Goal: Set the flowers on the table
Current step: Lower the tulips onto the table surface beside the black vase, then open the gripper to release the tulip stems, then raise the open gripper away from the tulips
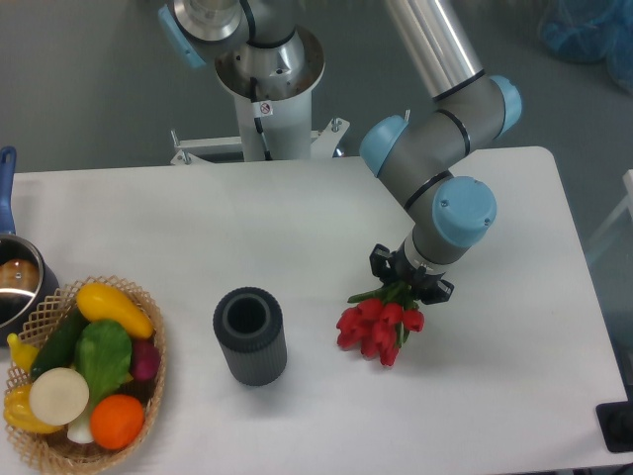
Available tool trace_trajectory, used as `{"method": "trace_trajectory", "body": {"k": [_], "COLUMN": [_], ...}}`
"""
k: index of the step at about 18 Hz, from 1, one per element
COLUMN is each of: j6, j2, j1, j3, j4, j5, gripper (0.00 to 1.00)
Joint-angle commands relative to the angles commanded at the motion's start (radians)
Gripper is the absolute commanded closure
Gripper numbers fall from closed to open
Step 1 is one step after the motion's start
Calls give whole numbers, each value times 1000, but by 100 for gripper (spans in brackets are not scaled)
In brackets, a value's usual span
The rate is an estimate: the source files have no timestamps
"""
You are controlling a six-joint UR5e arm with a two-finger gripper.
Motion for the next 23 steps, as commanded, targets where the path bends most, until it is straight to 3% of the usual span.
{"method": "trace_trajectory", "body": {"k": [1, 4, 10, 13, 20, 23], "j6": [2, 2, 0, -9, -3, 0], "j2": [2, 2, 12, 32, 136, 172], "j1": [0, 0, 2, 12, 78, 92], "j3": [0, 0, 3, 0, 2, 14], "j4": [0, 2, 20, 54, 158, 166], "j5": [0, 0, 0, -2, -5, -2], "gripper": [49, 21, 0, 0, 0, 0]}}
